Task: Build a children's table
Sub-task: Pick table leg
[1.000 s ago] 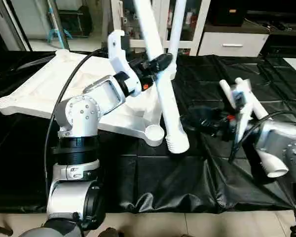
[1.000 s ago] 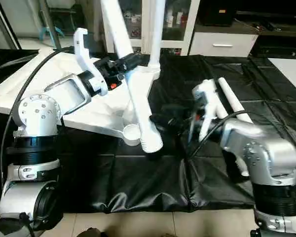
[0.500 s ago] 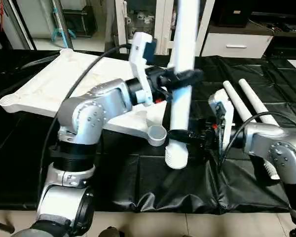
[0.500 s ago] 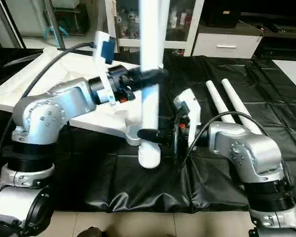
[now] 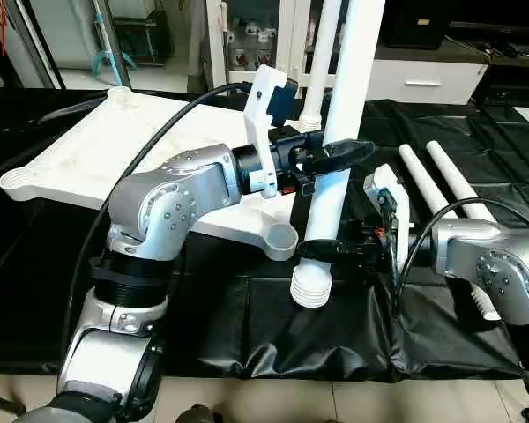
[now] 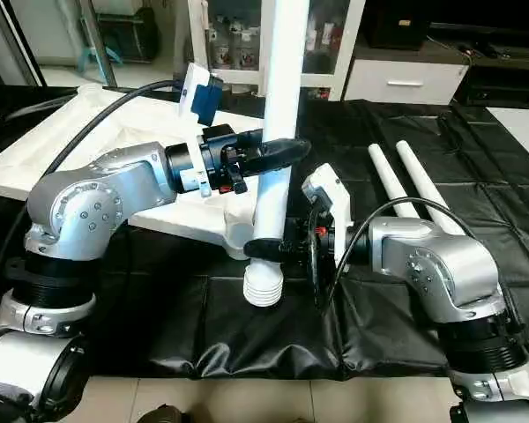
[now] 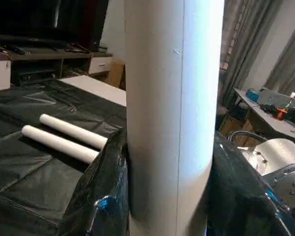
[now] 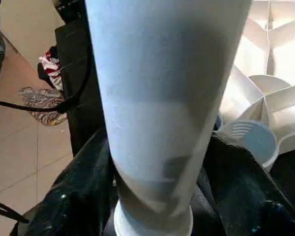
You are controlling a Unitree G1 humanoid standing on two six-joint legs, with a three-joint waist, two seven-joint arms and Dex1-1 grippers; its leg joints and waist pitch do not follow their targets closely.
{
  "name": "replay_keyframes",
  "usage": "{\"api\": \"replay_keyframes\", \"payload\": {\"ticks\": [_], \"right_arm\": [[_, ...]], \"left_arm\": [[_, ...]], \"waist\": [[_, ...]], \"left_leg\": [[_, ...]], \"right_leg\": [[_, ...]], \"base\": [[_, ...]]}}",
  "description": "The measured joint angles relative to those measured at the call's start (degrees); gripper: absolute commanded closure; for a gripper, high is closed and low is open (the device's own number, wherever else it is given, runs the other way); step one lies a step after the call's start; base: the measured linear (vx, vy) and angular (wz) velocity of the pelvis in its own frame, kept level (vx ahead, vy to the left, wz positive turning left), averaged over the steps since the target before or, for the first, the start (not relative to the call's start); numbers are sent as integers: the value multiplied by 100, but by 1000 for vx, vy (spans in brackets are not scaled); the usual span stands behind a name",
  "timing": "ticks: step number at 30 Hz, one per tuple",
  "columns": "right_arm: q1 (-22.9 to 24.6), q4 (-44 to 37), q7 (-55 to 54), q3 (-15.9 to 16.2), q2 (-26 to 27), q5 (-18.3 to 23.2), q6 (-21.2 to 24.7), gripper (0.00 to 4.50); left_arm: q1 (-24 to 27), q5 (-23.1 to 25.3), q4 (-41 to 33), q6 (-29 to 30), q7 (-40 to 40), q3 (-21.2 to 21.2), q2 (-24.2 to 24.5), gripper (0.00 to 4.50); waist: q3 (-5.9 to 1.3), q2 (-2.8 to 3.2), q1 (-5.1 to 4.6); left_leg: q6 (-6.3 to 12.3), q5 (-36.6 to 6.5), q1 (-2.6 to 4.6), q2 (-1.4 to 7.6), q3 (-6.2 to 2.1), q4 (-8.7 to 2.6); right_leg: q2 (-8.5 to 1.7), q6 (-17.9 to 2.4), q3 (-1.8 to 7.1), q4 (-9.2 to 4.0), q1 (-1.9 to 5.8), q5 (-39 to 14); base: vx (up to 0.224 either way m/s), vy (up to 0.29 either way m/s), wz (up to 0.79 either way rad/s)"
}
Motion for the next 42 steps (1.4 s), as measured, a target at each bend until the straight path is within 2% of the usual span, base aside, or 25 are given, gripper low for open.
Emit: {"api": "replay_keyframes", "payload": {"ticks": [6, 14, 15, 20, 25, 31, 33, 34, 36, 38, 42], "right_arm": [[2, -21, 27, 54, -4, -3, -18, 257], [22, -21, 13, 58, 14, -3, -82, 264], [24, -20, 3, 58, 20, -3, -84, 264], [52, 6, -176, 40, 114, -10, -87, 265], [211, 20, -702, -235, 193, -172, -144, 265], [369, 71, -1357, -703, 277, -425, -390, 265], [425, 73, -1616, -737, 316, -607, -580, 265], [429, 73, -1745, -743, 358, -704, -670, 266], [428, 74, -1958, -835, 412, -818, -797, 266], [425, 70, -1975, -940, 402, -825, -847, 266], [463, -68, -1732, -899, 235, -793, -821, 266]], "left_arm": [[0, 0, 4, -39, -5, -8, -11, 276], [0, 4, 9, -43, 44, -2, -18, 276], [-1, 21, 8, -43, 73, -4, -17, 220], [-2, 44, 87, -15, 219, 105, -10, 185], [12, 101, 235, -74, 178, 144, 226, 137], [107, 834, 870, -932, 212, 177, 676, 99], [128, 1210, 1213, -1388, 145, -23, 872, 99], [136, 1451, 1393, -1681, 54, -258, 1056, 99], [156, 2187, 1959, -2557, -311, -974, 1496, 99], [213, 2749, 2557, -3180, -623, -1541, 1719, 99], [178, 3281, 3453, -3811, -1415, -2092, 1819, 99]], "waist": [[0, 0, 1], [0, 0, 1], [0, 0, 1], [0, 0, -1], [0, 0, 5], [-4, 6, -13], [-4, 6, -14], [-4, 6, -18], [-5, 10, -20], [-5, 10, -22], [-4, 10, 4]], "left_leg": [[0, 0, -1, 0, 0, 2], [1, 0, -1, 0, 0, 5], [1, 0, 0, 0, 0, 6], [1, 0, 1, 1, 0, 9], [1, 0, 0, 1, -1, 12], [-1, 0, 3, 1, -1, 11], [-1, 0, 3, 1, -1, 9], [-2, 0, 4, 1, -3, 9], [-3, 1, 4, 0, -3, 4], [-3, 1, 3, 0, -3, 0], [-2, -1, -3, -1, -3, -1]], "right_leg": [[0, 0, 0, 1, 0, 0], [0, 0, 0, 4, 0, 0], [0, 0, 0, 4, 0, 0], [0, -1, 0, 10, 0, 0], [0, 0, 1, 9, 1, 0], [0, 2, 1, 9, 1, 2], [0, 3, 1, 9, 0, 2], [2, 4, 0, 7, 0, 2], [1, 7, 1, 4, 0, 2], [1, 9, 2, 0, 0, 3], [0, 8, -1, -2, -2, 3]], "base": [[0, 0, 0], [0, 0, 0], [0, 0, 0], [0, 0, 0], [0, 0, 0], [0, 0, 0], [0, 0, 0], [0, 0, 0], [0, 0, 0], [0, 0, 0], [0, 0, 0]]}}
